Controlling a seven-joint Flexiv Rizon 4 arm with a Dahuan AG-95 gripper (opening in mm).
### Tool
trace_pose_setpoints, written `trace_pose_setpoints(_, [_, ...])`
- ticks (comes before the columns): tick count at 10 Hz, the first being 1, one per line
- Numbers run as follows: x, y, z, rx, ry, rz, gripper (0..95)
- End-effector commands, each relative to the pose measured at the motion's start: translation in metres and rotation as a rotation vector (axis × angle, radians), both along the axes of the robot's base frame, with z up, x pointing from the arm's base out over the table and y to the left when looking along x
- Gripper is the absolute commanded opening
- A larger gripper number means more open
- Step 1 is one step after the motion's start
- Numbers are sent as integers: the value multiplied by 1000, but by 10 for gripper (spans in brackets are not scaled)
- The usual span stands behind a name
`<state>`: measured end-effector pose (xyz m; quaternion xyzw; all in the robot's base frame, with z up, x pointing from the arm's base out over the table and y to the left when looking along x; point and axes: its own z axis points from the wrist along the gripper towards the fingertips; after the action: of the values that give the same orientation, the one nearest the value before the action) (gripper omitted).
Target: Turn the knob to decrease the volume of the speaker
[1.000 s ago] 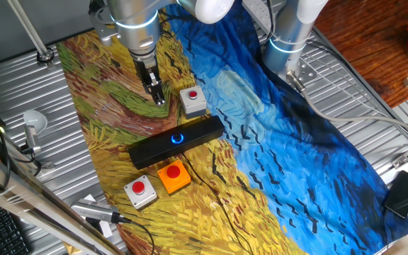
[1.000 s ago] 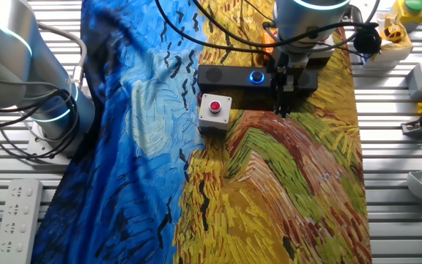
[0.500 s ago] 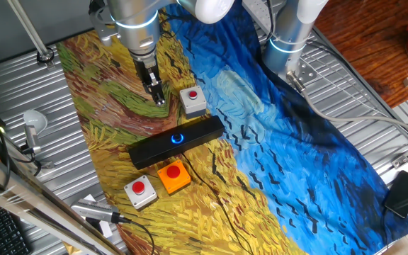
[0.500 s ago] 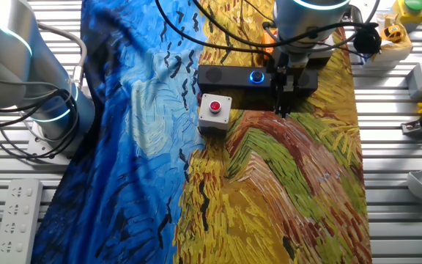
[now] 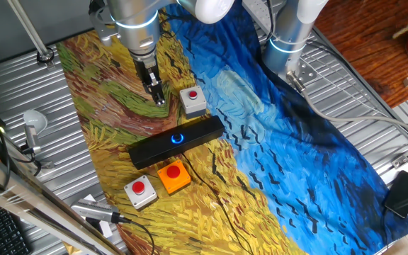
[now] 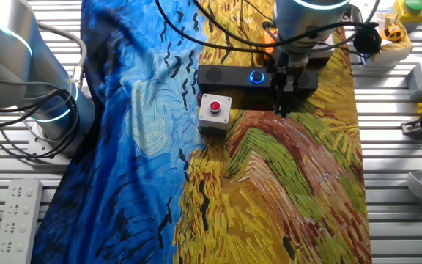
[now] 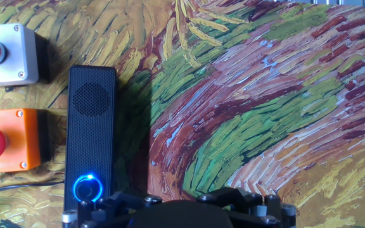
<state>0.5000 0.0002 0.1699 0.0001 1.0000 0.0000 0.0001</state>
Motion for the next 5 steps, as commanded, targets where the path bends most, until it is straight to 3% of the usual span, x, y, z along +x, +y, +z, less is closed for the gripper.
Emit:
trace_pose_setpoints(1, [0, 0, 0, 32, -47, 99, 0])
trace_pose_setpoints(5, [0, 0, 0, 29, -45, 113, 0])
